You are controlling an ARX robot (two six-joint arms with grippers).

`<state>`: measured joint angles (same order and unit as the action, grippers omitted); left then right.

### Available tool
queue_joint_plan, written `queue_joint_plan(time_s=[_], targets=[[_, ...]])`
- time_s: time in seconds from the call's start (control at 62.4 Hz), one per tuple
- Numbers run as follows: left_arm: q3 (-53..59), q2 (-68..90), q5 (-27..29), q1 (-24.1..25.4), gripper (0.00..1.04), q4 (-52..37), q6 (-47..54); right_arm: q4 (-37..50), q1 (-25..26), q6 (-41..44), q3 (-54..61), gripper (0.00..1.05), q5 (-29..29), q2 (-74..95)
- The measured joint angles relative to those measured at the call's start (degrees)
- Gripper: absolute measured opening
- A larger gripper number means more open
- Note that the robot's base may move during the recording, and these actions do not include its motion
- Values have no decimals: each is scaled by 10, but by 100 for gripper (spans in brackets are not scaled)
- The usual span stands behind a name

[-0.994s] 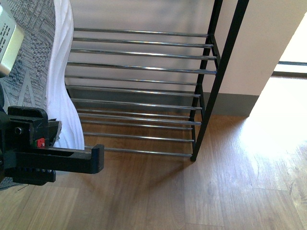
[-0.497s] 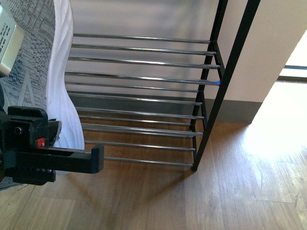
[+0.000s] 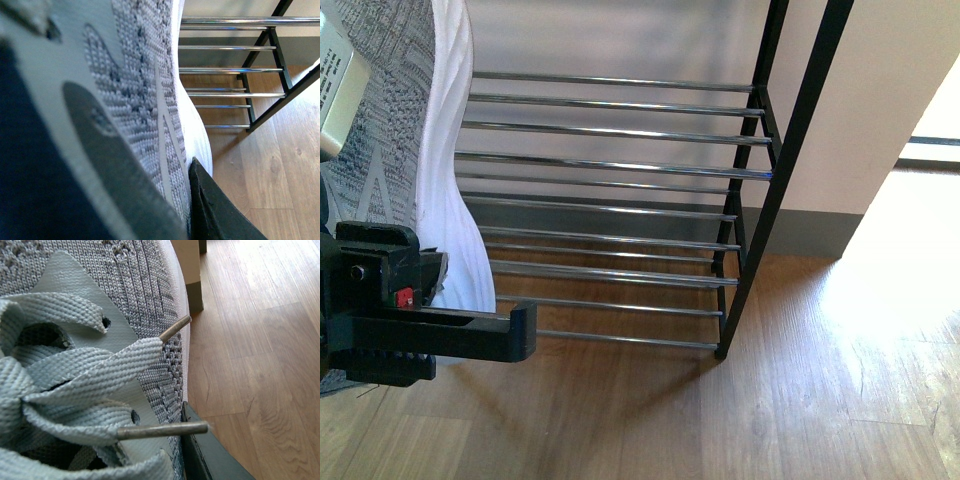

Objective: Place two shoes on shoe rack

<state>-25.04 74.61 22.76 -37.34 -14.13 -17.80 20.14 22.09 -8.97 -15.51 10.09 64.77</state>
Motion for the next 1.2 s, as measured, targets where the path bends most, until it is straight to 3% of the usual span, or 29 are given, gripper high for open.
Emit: queue_joint_plan(time_s=[1.203], targets=[[0, 0, 0, 0, 4, 0, 0, 0, 0, 0, 1, 3, 0, 0]])
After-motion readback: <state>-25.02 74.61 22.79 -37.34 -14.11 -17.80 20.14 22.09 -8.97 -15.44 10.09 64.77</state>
